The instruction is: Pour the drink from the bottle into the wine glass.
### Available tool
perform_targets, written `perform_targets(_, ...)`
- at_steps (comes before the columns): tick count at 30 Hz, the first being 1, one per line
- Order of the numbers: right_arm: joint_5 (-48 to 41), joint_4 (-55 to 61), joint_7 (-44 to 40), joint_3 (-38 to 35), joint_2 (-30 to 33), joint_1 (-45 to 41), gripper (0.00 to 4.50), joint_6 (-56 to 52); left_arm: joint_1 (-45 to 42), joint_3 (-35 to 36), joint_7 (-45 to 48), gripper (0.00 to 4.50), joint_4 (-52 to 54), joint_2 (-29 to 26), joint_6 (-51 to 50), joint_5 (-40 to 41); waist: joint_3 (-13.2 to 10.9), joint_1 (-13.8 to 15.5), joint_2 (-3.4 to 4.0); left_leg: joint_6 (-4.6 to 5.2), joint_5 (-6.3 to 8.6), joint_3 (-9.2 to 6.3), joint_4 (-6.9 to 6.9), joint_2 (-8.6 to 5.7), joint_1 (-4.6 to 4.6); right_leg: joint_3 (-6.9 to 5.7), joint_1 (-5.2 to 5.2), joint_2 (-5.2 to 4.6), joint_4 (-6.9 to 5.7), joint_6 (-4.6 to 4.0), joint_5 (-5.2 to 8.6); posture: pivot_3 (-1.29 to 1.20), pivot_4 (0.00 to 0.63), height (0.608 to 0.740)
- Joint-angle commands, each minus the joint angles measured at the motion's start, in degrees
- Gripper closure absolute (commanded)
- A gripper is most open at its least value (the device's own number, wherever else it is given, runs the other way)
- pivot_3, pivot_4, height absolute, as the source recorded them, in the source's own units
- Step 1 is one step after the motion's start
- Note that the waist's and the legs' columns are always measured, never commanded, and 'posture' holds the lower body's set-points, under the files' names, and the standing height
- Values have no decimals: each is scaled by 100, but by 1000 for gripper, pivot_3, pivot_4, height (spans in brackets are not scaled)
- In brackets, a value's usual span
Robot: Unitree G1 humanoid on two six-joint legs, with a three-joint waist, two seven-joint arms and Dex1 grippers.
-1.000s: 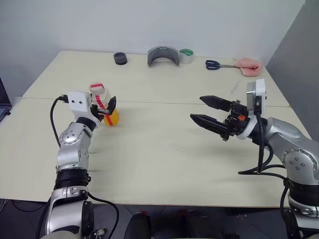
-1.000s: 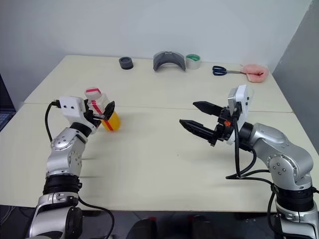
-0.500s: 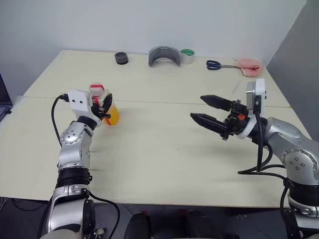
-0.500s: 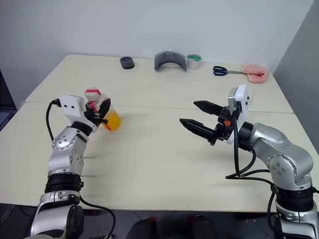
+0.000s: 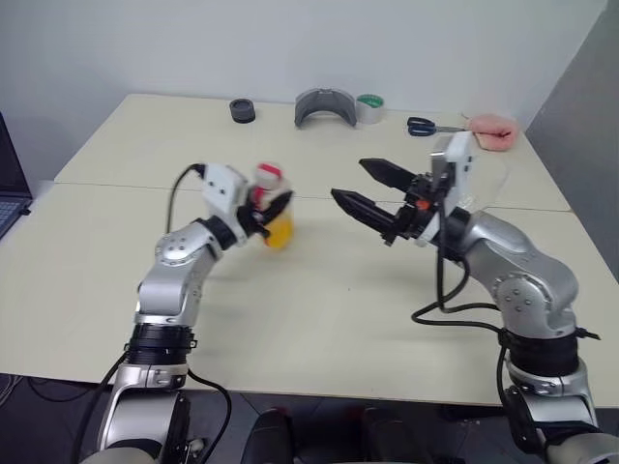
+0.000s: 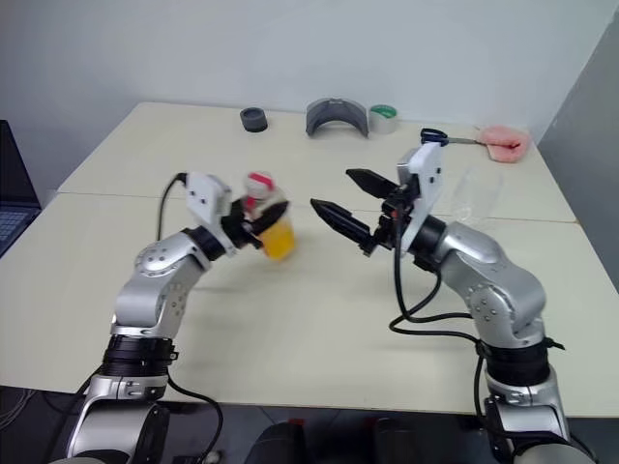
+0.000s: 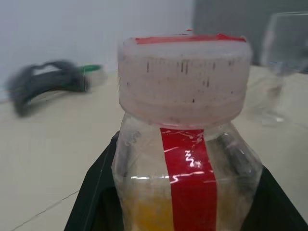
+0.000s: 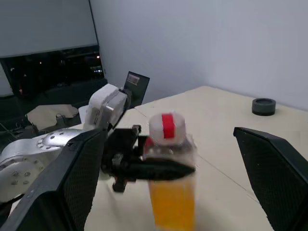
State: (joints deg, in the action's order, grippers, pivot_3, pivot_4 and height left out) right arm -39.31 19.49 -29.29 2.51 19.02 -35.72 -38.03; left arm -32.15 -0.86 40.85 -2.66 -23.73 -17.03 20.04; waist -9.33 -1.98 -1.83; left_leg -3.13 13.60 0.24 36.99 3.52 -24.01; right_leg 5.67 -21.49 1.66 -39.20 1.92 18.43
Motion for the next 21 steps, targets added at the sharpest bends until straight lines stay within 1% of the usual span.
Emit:
perform_targets(1, 153, -84, 34, -33, -68, -230, 0, 128, -333, -152, 424, 2658, 390, 42, -92, 226, -2, 3, 4, 0, 0, -1, 0, 0, 0, -1, 0, 1, -1, 0, 0, 0, 150, 740)
perform_targets(4, 252, -162, -37, -11, -57, -260, 0, 156, -482, -346, 809, 2658, 335, 91, -47, 240, -7, 3, 11, 0, 0, -1, -1, 3, 2, -1, -1, 8, -1, -2, 1, 0, 150, 740)
perform_targets(7, 298, -180, -40, -47, -60, -277, 0, 135, -611, -406, 994, 2658, 231, 137, -12, 220, -13, 3, 22, 0, 0, 0, -1, 1, 1, 0, -2, 8, -1, -3, 1, 0, 150, 740)
perform_targets(15, 341, -116, -43, 13, -71, -271, 0, 109, -744, -411, 1134, 2658, -120, 250, 160, 114, -15, 4, 25, 0, 0, -1, -1, 1, -2, 0, -6, 9, -2, -3, 1, 0, 150, 740)
perform_targets(21, 474, -172, -166, 128, -141, -300, 0, 190, -753, -377, 1121, 2658, -154, 332, 134, 127, -15, 5, 25, 0, 0, -1, -1, 2, -7, 0, -11, 9, -3, -3, 2, 0, 150, 740)
